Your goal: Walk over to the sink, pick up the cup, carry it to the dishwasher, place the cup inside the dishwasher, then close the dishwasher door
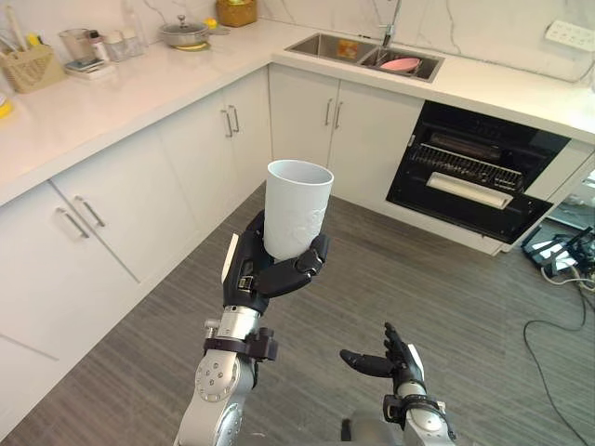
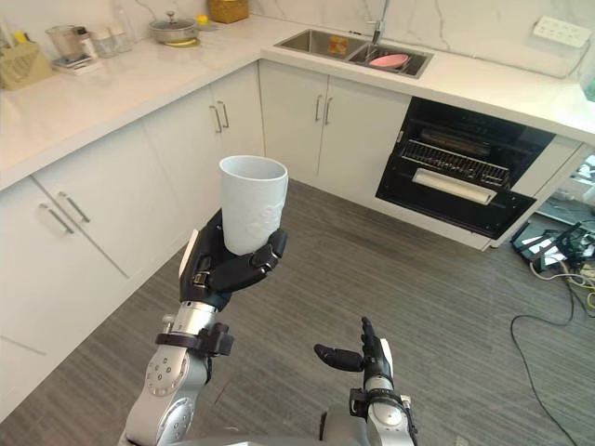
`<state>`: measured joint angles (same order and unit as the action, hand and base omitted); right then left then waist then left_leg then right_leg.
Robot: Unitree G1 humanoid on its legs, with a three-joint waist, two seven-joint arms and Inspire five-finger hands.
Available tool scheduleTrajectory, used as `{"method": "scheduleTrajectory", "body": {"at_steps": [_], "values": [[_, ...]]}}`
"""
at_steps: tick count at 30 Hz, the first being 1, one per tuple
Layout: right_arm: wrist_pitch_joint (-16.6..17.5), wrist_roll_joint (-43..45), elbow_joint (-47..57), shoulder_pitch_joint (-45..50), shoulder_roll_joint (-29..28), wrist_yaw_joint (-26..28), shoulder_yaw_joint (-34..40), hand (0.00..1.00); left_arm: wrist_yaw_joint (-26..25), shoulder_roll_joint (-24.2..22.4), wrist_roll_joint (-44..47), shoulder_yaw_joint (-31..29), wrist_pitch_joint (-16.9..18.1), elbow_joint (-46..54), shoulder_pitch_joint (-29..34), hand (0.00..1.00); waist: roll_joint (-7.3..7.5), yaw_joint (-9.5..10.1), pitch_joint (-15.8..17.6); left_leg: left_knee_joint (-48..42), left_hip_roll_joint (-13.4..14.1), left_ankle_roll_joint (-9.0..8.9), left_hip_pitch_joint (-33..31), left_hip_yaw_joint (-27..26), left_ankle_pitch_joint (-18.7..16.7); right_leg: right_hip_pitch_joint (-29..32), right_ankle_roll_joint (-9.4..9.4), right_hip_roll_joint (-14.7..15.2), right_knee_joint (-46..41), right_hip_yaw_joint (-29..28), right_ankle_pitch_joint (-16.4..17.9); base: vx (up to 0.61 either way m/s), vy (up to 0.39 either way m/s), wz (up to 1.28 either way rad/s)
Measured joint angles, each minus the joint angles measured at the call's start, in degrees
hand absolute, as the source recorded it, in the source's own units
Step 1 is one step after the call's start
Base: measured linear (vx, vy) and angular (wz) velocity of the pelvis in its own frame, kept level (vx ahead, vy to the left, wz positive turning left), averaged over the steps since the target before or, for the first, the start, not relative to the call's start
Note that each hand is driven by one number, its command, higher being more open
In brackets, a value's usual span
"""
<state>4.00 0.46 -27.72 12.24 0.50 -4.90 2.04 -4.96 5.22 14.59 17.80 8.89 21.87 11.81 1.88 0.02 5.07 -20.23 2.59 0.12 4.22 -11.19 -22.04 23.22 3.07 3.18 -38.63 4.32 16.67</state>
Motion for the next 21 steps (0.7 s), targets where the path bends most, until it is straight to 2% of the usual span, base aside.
{"method": "scheduleTrajectory", "body": {"at_steps": [1,2,3,4,5,6,7,8,9,11,12,13,14,15,16,17,18,19,20,21], "values": [[0.00,-0.02,0.08,0.18,0.02,-0.02,-0.01,1.00,0.00,-0.01,-0.02,0.14,0.09,-0.03,-0.07,0.00,0.26,-0.16,-0.36,0.64,0.00,-0.34,0.69,0.17,-0.13,0.25,-0.72,-0.44,3.54,0.22,-1.28,0.49,-0.117,0.27],[-0.01,-0.02,-0.04,0.36,0.15,-0.04,-0.07,1.00,0.01,-0.13,-0.02,0.46,0.36,-0.27,-0.17,0.00,1.64,-0.79,-1.25,1.73,-0.50,-0.80,2.23,0.85,-0.21,0.68,-1.94,-0.82,8.80,0.23,-6.96,0.58,-0.143,0.52],[-0.10,-0.02,-0.26,0.89,1.20,-0.09,-0.11,1.00,0.09,-0.94,-0.03,0.97,0.49,-2.22,-0.52,0.00,0.53,-1.36,-1.89,2.64,0.25,-1.55,4.42,2.70,-0.33,-0.59,-4.87,-1.22,8.11,1.50,-10.29,0.74,-0.177,0.53],[-0.39,-0.02,-0.20,0.88,2.33,-0.08,-0.11,1.00,0.10,-1.85,-0.03,1.27,0.24,-3.64,-0.55,0.00,-1.25,-1.35,-2.50,2.67,2.01,-2.64,4.90,2.89,0.25,-1.64,-5.76,-2.17,8.08,2.95,-9.46,0.65,-0.146,0.44],[-0.57,-0.04,-0.19,0.74,3.12,-0.01,-0.17,1.00,0.10,-2.88,-0.03,1.25,-0.02,-5.18,-0.73,0.00,-1.98,-1.42,-2.78,0.90,2.88,-4.31,4.91,3.00,2.37,-3.25,-7.05,-2.77,8.37,4.13,-8.55,0.49,-0.117,0.21],[-0.63,-0.05,-0.14,0.75,3.18,0.04,-0.17,1.00,0.09,-3.35,-0.03,1.11,-0.20,-6.11,-0.79,0.00,-2.11,-1.55,-2.69,-1.48,3.43,-4.75,4.62,3.35,3.87,-4.91,-7.35,-3.15,9.26,4.53,-8.36,0.56,-0.182,0.27],[-0.62,-0.05,0.55,1.26,3.14,0.03,-0.19,1.00,0.05,-3.94,-0.02,0.72,-0.92,-7.27,-0.59,0.00,-2.38,-1.61,-2.36,-11.15,4.85,-5.25,2.27,4.61,7.79,-10.25,-7.56,-4.03,12.93,5.17,-8.23,0.53,-0.180,0.24],[-0.61,-0.05,1.35,1.83,3.12,0.02,-0.27,1.00,0.06,-4.02,-0.02,0.62,-1.07,-7.34,-0.32,0.00,-2.47,-1.42,-2.17,-17.71,5.68,-5.61,0.27,5.39,10.16,-13.23,-7.61,-4.43,15.18,5.07,-8.20,0.59,-0.175,0.12],[-0.14,-0.03,2.57,2.56,2.95,-0.14,-0.44,1.00,0.29,-4.08,-0.01,0.52,-0.92,-6.74,0.08,0.00,-2.72,-0.28,-1.82,-33.26,7.62,-6.16,-5.72,5.85,11.46,-19.91,-8.06,-5.97,20.71,3.71,-7.87,0.34,-0.065,-0.13],[0.08,0.02,2.63,1.77,3.42,-0.35,-0.40,1.00,0.62,-4.28,0.04,-0.11,-0.59,-5.64,0.58,0.00,-3.06,1.47,-1.63,-42.03,9.57,-4.74,-12.83,4.93,8.89,-24.74,-8.32,-7.48,25.30,1.34,-7.46,0.39,-0.032,-0.49],[0.08,0.02,2.68,1.53,3.43,-0.52,-0.80,1.00,0.79,-4.32,0.04,-0.92,-0.48,-5.59,0.88,0.00,-3.00,2.53,-1.62,-40.89,10.16,-3.43,-16.36,3.46,6.76,-26.81,-8.96,-7.62,26.66,-0.37,-6.41,0.33,0.006,-0.59],[0.09,0.02,2.63,1.41,3.58,-0.52,-1.04,1.00,0.82,-4.34,0.05,-1.51,-0.44,-5.59,1.19,0.00,-2.97,2.72,-1.61,-38.94,10.20,-2.94,-17.67,2.88,5.83,-27.54,-8.88,-7.54,27.02,-1.13,-6.00,0.26,0.059,-0.64],[0.09,0.02,2.52,1.22,3.77,-0.46,-1.64,1.00,0.84,-4.37,0.06,-2.74,-0.44,-5.59,1.86,0.00,-2.98,3.05,-1.62,-32.13,9.45,-2.04,-19.37,2.60,4.76,-28.62,-8.45,-7.15,27.09,-2.91,-4.83,0.29,0.116,-0.70],[0.09,0.03,2.25,1.11,3.90,-0.48,-1.83,1.00,0.84,-4.49,0.06,-3.84,-0.44,-5.59,2.53,0.00,-2.97,3.27,-1.63,-23.48,7.99,-2.26,-20.43,3.29,4.36,-29.45,-7.82,-6.45,26.93,-4.59,-3.67,0.32,0.150,-0.68],[0.09,0.03,2.01,1.00,4.09,-0.48,-1.83,1.00,0.81,-4.55,0.05,-4.09,-0.44,-5.59,2.76,0.00,-2.96,3.26,-1.63,-19.17,7.08,-2.63,-20.90,4.14,4.60,-29.72,-7.43,-6.00,26.83,-5.35,-3.05,0.36,0.209,-0.64],[0.05,0.03,0.94,0.42,4.90,-0.54,-1.80,1.00,0.74,-4.70,0.04,-4.62,-0.44,-5.59,2.94,0.00,-2.95,3.22,-1.62,-11.32,5.06,-3.30,-21.82,6.25,5.90,-30.14,-6.41,-5.04,26.52,-6.81,-1.71,0.31,0.195,-0.46],[0.03,0.03,0.41,0.15,5.39,-0.54,-1.80,1.00,0.73,-4.78,0.04,-4.71,-0.44,-5.58,2.94,0.00,-2.98,3.22,-1.62,-7.68,4.29,-3.44,-22.25,7.18,7.29,-30.36,-5.67,-4.51,26.33,-7.46,-1.03,0.42,0.273,-0.63],[-0.01,0.03,-1.06,-0.49,6.01,-0.55,-1.80,1.00,0.67,-4.81,0.02,-4.93,-0.43,-5.59,3.16,0.00,-2.56,3.35,-1.76,-5.50,2.84,-3.45,-21.74,7.10,13.59,-30.66,-3.74,-3.13,25.48,-9.21,0.28,0.48,0.320,-0.58],[-0.04,0.04,-1.63,-0.81,6.06,-0.64,-1.78,1.00,0.57,-4.54,0.02,-4.94,-0.45,-5.58,3.14,0.00,-2.32,3.07,-2.31,-6.55,1.36,-0.50,-21.28,5.72,15.33,-31.57,-2.25,-1.16,25.53,-10.40,1.50,0.51,0.333,-0.50],[-0.03,0.03,-1.63,-0.88,6.17,-0.76,-1.75,1.00,0.42,-4.54,0.04,-5.02,-0.47,-5.55,3.14,0.00,-2.18,2.65,-2.39,-7.67,0.92,0.22,-21.63,5.29,14.04,-31.59,-2.13,-0.47,25.63,-10.64,1.47,0.53,0.343,-0.39]]}}
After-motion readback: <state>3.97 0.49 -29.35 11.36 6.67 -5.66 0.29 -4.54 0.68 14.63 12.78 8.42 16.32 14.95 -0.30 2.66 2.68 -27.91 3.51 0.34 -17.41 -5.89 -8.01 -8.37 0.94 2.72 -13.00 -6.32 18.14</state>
